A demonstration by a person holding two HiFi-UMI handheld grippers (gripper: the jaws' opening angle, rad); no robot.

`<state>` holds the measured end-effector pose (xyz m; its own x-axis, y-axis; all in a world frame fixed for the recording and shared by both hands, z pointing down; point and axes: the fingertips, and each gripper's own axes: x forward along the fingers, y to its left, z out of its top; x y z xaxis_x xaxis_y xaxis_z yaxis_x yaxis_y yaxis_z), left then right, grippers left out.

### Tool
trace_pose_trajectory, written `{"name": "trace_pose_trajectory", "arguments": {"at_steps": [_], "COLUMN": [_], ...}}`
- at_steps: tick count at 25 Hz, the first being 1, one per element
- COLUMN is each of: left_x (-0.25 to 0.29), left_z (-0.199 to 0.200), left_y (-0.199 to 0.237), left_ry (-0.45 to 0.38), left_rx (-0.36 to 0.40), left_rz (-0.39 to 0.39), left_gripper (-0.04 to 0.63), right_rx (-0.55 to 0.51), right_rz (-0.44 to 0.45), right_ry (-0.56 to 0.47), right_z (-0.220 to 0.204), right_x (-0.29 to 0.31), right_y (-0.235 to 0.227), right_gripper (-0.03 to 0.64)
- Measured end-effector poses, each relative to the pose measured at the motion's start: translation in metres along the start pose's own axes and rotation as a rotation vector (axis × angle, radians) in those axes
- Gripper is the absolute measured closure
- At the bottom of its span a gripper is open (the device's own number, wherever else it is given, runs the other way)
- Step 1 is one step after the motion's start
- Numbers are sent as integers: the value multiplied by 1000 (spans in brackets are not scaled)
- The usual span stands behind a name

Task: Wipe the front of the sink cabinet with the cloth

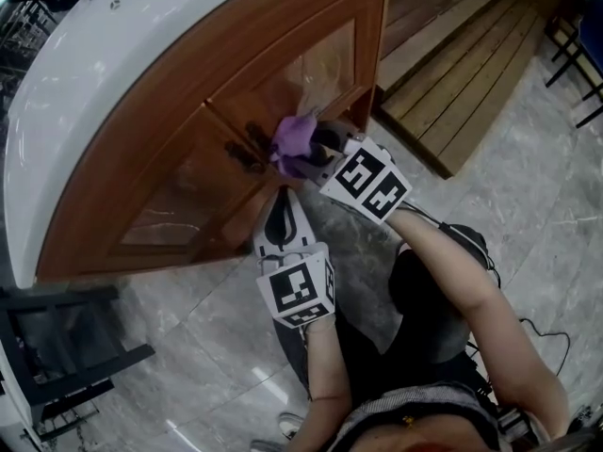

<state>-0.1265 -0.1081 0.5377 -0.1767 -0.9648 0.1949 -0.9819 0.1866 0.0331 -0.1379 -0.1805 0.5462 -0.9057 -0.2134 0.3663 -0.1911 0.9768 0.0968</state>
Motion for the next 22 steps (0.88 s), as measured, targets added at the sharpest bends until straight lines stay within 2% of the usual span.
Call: {"name": "trace_pose_trajectory", "arguments": {"at_steps": [7, 13, 22], "left_x": [4, 8, 18], "left_z": [2, 0, -2], "left_y": [-12, -17, -27], "left_ry": [2, 7, 7], "left_rx": [7, 7, -7], "left_rz": [-26, -36, -47], "left_gripper": [589, 589, 589], "right_rx": [-23, -160, -159], "right_rz": [1, -65, -85], "right_ry": [6, 72, 87], "right_z": [0, -12, -17], "right_x": [0, 1, -3], "right_y": [-1, -15, -35], "right_gripper": [442, 440, 434]}}
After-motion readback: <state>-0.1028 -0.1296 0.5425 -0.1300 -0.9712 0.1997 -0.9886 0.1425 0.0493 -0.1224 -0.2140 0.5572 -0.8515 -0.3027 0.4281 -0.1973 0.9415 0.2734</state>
